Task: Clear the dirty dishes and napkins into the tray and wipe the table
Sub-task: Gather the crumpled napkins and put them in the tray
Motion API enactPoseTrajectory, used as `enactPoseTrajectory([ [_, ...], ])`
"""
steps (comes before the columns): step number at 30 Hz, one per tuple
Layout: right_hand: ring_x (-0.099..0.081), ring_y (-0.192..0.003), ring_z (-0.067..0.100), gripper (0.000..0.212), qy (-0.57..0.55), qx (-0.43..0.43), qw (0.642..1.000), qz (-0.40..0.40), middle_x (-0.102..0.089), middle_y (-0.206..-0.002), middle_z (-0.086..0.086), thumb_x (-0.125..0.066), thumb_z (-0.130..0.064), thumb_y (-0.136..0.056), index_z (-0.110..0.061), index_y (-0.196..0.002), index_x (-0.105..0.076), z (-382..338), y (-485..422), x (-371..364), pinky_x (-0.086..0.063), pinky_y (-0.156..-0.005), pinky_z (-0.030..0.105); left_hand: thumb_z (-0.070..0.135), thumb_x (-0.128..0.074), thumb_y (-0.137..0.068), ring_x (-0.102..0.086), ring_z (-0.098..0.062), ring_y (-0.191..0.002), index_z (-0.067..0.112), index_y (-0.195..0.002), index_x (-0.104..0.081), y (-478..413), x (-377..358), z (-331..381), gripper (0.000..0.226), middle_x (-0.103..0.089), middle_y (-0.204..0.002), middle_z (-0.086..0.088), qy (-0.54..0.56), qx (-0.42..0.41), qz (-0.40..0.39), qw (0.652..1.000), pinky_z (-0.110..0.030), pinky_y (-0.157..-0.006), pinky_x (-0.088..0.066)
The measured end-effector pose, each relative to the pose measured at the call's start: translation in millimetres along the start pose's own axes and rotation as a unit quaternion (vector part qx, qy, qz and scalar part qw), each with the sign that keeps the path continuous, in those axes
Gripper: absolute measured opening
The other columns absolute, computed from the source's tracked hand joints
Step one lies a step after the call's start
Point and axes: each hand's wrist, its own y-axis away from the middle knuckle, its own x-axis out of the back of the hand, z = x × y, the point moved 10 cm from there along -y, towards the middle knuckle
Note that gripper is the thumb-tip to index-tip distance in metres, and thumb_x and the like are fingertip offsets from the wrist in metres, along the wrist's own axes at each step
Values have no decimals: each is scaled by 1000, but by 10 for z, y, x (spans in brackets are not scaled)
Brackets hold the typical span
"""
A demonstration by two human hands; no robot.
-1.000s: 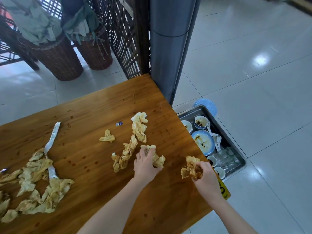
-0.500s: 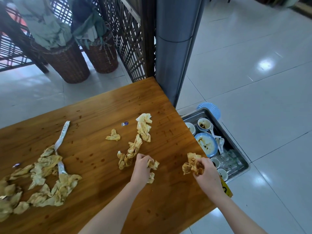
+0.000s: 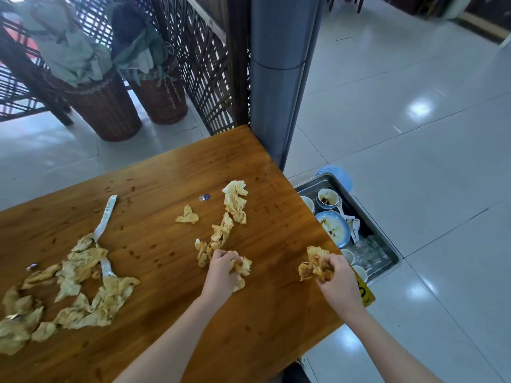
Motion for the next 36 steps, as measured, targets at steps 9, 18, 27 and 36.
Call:
enactPoseTrajectory([
  [9, -54, -88, 8, 33, 11, 54, 996, -63, -54, -98, -4, -75, -8, -78, -18, -103, -57, 73, -311, -43, -48, -77, 19, 24, -72, -85, -21, -27, -143, 21, -145, -33, 226, -267, -253, 72, -15, -157, -7, -160, 83, -36, 983, -40, -114, -30],
  [18, -56, -81, 11, 28, 18, 107, 984, -138, -56, -91, -6, -71, -2, -78, -18, -96, -58, 183, -849, 97, -53, -74, 31, 17, -66, -89, -45, -20, -123, 23, -134, -49, 78, -309, 45, 48, -45, -141, 8, -183, 75, 21, 980, -31, -99, -40],
  [27, -55, -85, 9, 28, 26, 128, 980, -148, -53, -93, -9, -71, -3, -79, -19, -98, -59, 233, -1119, 244, -50, -72, 27, 22, -65, -90, -50, -22, -118, 25, -142, -36, -53, -322, 212, 60, -47, -131, 0, -170, 118, 35, 978, -32, -90, -46],
  [36, -53, -82, 10, 25, 35, 121, 983, -135, -52, -92, -10, -71, -6, -79, -21, -92, -56, 313, -1145, 346, -49, -67, 29, 19, -56, -96, -51, -22, -111, 10, -125, -51, -157, -357, 135, 31, -44, -127, -7, -147, 162, 33, 975, -31, -91, -47],
])
